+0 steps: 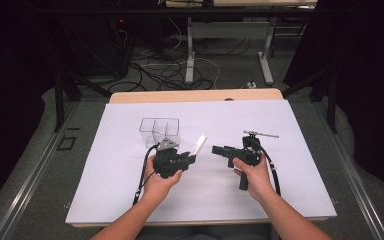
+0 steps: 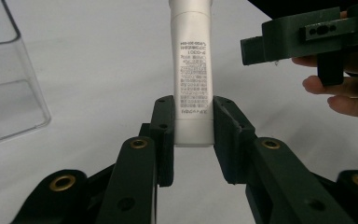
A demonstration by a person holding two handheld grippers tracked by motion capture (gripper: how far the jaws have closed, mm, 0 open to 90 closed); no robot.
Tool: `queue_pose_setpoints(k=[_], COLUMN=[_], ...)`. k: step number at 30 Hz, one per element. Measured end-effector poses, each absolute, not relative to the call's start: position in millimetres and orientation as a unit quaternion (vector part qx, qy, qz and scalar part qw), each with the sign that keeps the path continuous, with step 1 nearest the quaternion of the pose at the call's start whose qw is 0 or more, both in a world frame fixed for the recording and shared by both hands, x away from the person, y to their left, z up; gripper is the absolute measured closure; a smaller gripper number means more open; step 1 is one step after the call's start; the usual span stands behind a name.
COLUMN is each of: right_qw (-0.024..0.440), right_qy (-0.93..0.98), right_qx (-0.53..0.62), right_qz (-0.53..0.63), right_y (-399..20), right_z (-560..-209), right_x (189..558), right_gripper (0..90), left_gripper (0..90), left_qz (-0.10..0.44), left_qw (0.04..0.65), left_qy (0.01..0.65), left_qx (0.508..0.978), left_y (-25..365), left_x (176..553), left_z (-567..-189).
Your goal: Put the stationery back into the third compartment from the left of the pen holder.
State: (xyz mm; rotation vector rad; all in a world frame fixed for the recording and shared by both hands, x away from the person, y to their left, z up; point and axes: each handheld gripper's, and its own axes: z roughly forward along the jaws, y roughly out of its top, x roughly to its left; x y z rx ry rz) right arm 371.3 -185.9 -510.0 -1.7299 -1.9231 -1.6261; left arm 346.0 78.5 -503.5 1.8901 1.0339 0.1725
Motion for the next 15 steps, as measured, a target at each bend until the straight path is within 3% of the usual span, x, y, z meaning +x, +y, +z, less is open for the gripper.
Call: queue_pose_setpoints(k=[15], right_qw=[0.075], right_qy=[-0.619], right_qx=[-0.563], right_qz=[-0.542], right_y=[-172], right_z=[-520], right_x=[365], right_gripper=[42.3], left_gripper=[71.2], left_qz=[0.064], left_qw=[0.474], left_qy=[0.389], left_qx=[0.788], left_y=[51], left_x=[335], left_z=[-512])
